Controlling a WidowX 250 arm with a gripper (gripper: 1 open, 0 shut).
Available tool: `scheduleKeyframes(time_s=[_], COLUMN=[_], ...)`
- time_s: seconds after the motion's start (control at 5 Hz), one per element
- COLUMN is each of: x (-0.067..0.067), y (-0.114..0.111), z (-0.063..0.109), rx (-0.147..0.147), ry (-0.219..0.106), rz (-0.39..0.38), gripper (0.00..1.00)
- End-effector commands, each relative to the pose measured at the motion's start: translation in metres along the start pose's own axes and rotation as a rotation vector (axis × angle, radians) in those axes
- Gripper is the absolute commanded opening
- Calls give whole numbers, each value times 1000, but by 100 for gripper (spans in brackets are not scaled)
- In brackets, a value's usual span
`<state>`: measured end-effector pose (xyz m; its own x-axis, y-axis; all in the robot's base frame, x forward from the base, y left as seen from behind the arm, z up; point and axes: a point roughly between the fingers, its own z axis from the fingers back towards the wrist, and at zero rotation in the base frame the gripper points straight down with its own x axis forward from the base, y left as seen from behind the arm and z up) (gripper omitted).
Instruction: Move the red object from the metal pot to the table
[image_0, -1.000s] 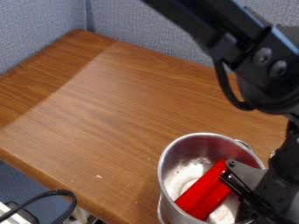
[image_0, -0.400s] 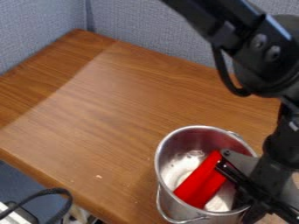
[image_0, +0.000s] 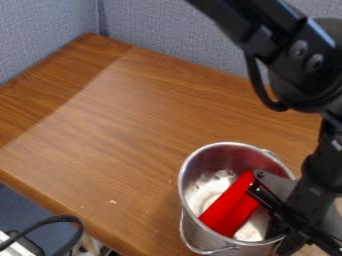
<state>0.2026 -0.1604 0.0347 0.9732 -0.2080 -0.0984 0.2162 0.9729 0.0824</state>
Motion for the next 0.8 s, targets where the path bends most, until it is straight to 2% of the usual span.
scheduleKeyframes(time_s=[0.0,0.2,0.6], x=[-11,-15,-14], y=[-4,-8,-24], z=[-23,-31,-27], rx=[16,14,1], ry=[49,62,94], rz=[-2,36,125], gripper=[0,0,0])
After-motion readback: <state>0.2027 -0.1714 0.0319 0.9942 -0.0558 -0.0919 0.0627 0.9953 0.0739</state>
